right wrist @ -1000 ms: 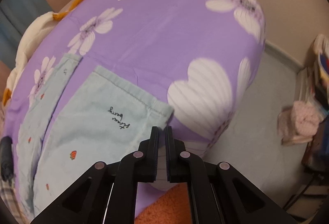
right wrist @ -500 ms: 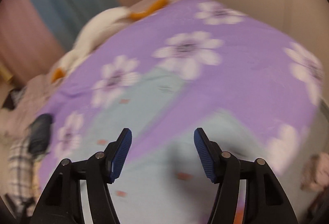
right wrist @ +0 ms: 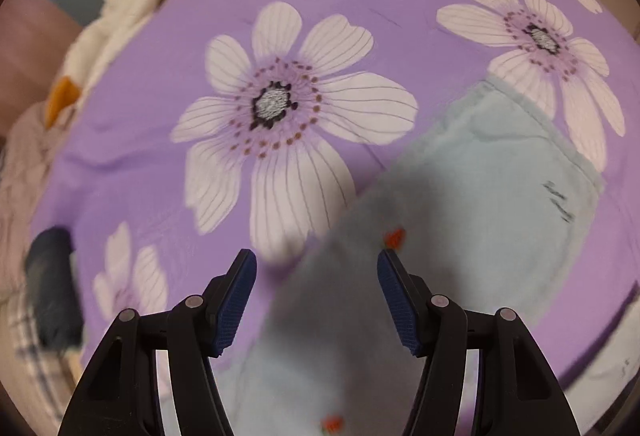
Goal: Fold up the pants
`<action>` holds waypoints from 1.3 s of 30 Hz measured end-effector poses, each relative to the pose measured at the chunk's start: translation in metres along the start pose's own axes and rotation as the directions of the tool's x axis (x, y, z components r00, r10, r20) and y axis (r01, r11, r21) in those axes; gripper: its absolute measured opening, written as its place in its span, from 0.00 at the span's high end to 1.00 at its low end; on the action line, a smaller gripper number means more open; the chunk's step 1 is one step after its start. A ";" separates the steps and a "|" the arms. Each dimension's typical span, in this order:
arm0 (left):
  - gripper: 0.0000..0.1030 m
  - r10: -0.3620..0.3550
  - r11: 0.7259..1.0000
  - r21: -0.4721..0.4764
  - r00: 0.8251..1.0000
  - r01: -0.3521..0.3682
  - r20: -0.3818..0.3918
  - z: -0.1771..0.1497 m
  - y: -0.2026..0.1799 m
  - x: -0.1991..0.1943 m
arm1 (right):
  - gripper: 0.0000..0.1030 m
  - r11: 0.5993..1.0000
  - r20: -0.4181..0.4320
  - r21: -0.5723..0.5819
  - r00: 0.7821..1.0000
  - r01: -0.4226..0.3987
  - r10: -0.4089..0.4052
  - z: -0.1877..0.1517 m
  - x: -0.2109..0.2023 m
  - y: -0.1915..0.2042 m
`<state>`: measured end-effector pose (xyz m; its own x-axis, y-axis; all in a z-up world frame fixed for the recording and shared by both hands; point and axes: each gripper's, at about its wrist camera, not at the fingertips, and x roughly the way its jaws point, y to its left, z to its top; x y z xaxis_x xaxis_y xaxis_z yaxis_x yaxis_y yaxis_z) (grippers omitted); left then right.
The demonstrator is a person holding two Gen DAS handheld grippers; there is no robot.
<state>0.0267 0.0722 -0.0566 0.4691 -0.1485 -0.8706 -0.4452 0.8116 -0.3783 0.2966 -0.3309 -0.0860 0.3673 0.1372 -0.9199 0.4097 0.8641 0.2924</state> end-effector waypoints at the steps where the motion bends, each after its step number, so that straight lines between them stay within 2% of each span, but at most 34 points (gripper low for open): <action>1: 0.03 0.013 1.000 -0.004 1.000 -0.013 0.000 0.001 0.002 0.000 | 0.39 1.000 -0.011 0.011 1.000 0.020 -0.020 0.003 0.011 0.001; 3: 0.03 0.021 1.000 -0.012 1.000 -0.021 0.007 0.002 0.004 0.001 | 0.46 0.998 -0.028 0.043 0.998 0.050 -0.049 0.002 0.025 -0.008; 5: 0.03 0.015 1.000 -0.027 1.000 -0.015 0.010 0.004 0.004 0.002 | 0.77 0.996 -0.026 0.035 0.996 0.087 -0.086 0.000 0.033 -0.017; 6: 0.03 0.007 0.999 -0.035 1.000 -0.007 0.009 0.005 0.004 0.003 | 0.82 0.995 -0.009 0.019 0.995 0.097 -0.097 -0.002 0.031 -0.023; 7: 0.03 -0.001 0.999 -0.043 1.000 0.001 0.006 0.007 0.003 0.004 | 0.95 0.997 0.005 0.007 0.997 0.080 -0.080 -0.004 0.028 -0.027; 10: 0.04 -0.038 0.997 -0.068 0.999 0.038 -0.008 0.012 -0.004 0.007 | 0.95 0.999 0.022 0.011 0.999 -0.040 0.039 -0.011 0.005 -0.050; 13: 0.07 -0.067 0.991 -0.119 0.998 0.067 0.008 0.016 -0.010 0.008 | 0.95 0.989 0.115 -0.026 0.982 -0.146 0.148 -0.030 -0.044 -0.074; 15: 0.10 -0.079 0.986 -0.145 0.997 0.079 0.005 0.020 -0.017 0.011 | 0.95 0.976 0.189 -0.047 0.958 -0.212 0.217 -0.056 -0.084 -0.097; 17: 0.12 -0.100 0.985 -0.145 0.995 0.097 -0.015 0.023 -0.028 0.017 | 0.95 0.965 0.242 -0.050 0.935 -0.256 0.261 -0.076 -0.107 -0.117; 20: 0.15 -0.115 0.986 -0.130 0.993 0.108 -0.040 0.025 -0.047 0.028 | 0.95 0.953 0.278 -0.049 0.912 -0.299 0.300 -0.115 -0.128 -0.149; 22: 0.17 -0.116 0.986 -0.132 0.991 0.106 -0.069 0.027 -0.057 0.036 | 0.95 0.947 0.272 -0.031 0.909 -0.319 0.316 -0.142 -0.130 -0.172; 23: 0.18 -0.118 0.986 -0.131 0.989 0.106 -0.087 0.028 -0.063 0.042 | 0.95 0.945 0.269 -0.024 0.908 -0.326 0.320 -0.148 -0.125 -0.170; 25: 0.21 -0.116 0.987 -0.125 0.986 0.101 -0.120 0.032 -0.074 0.052 | 0.95 0.949 0.255 -0.016 0.917 -0.315 0.308 -0.164 -0.120 -0.181; 27: 0.22 -0.083 0.992 -0.103 0.987 0.069 -0.135 0.036 -0.083 0.061 | 0.95 0.957 0.241 -0.004 0.928 -0.291 0.284 -0.185 -0.114 -0.197; 29: 0.24 -0.055 0.996 -0.074 0.988 0.045 -0.143 0.039 -0.089 0.073 | 0.95 0.957 0.219 0.030 0.936 -0.287 0.274 -0.188 -0.099 -0.199; 30: 0.34 -0.032 0.998 -0.067 0.987 0.021 -0.157 0.039 -0.090 0.080 | 0.95 0.954 0.205 0.039 0.937 -0.297 0.283 -0.192 -0.095 -0.202; 31: 0.56 0.007 0.998 -0.065 0.983 -0.019 -0.183 0.039 -0.089 0.088 | 0.95 0.951 0.195 0.043 0.936 -0.306 0.293 -0.196 -0.091 -0.204; 33: 0.77 0.043 0.997 -0.051 0.975 -0.055 -0.218 0.038 -0.083 0.100 | 0.95 0.947 0.195 0.041 0.932 -0.318 0.305 -0.201 -0.091 -0.206; 35: 0.87 0.020 0.998 -0.048 0.981 -0.030 -0.191 0.036 -0.077 0.097 | 0.95 0.945 0.193 0.035 0.930 -0.325 0.313 -0.204 -0.093 -0.204; 39: 0.92 -0.045 0.999 -0.015 0.995 0.044 -0.087 0.041 -0.072 0.070 | 0.95 0.952 0.178 0.003 0.937 -0.307 0.301 -0.178 -0.093 -0.187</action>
<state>0.1223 0.0267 -0.0774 0.4209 -0.2335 -0.8765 -0.4357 0.7955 -0.4211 0.0374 -0.4189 -0.1019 0.6159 0.3026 -0.7274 0.2798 0.7791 0.5611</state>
